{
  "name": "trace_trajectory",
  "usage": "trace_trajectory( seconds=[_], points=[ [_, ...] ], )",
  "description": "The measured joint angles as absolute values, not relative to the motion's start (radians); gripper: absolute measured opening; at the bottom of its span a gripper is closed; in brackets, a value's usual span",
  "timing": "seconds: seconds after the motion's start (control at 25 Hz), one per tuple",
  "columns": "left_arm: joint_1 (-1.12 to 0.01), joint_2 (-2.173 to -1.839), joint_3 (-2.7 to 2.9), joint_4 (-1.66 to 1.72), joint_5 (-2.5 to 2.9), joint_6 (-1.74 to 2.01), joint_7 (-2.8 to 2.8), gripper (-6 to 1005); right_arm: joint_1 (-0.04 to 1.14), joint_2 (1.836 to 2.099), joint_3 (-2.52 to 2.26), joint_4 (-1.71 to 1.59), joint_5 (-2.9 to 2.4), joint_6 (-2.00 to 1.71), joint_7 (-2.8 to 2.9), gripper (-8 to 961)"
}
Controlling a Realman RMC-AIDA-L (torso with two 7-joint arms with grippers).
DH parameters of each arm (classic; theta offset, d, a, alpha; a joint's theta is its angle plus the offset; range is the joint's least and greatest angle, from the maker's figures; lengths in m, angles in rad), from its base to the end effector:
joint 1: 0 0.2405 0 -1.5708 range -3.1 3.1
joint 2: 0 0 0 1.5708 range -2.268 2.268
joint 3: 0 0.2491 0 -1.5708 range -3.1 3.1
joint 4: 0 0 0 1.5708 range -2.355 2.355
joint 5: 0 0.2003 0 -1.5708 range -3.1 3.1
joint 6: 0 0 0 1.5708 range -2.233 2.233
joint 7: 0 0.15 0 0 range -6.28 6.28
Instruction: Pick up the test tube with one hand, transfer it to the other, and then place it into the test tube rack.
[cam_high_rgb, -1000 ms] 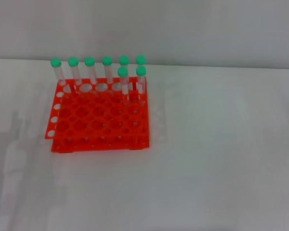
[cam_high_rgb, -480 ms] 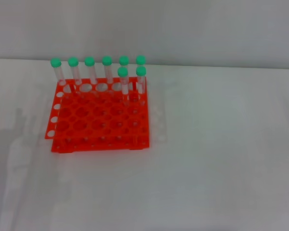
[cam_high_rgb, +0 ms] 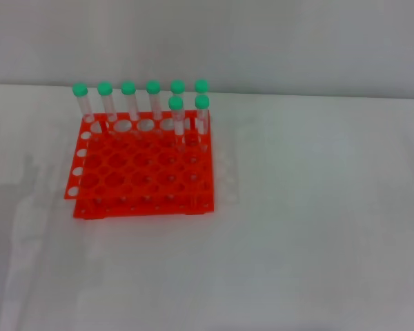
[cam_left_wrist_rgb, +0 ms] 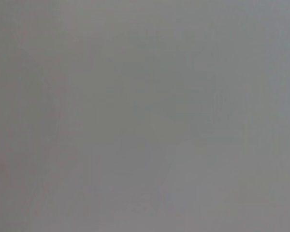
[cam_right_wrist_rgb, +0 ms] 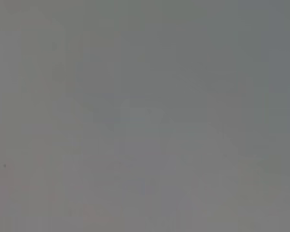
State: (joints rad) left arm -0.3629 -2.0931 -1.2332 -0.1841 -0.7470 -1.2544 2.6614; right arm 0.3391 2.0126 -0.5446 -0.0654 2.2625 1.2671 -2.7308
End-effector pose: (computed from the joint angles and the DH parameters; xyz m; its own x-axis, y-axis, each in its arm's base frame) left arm -0.3418 0.3135 0.0414 0.3560 -0.2149 0.9094 0.9344 0.0707 -0.3491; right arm 0.3799 0.2928 0.0631 0.6764 0.0450 -0.7352 -0.7357 -0.0047 -0.6772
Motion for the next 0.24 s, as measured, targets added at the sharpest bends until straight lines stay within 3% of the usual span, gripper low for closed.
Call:
trace_trajectory(
  seconds=[0.24],
  points=[
    [-0.365, -2.092, -1.233, -0.184, -0.747, -1.257, 2.661, 876, 0.339, 2.013, -0.545, -0.059, 2.263, 1.267, -2.730, 877]
  ],
)
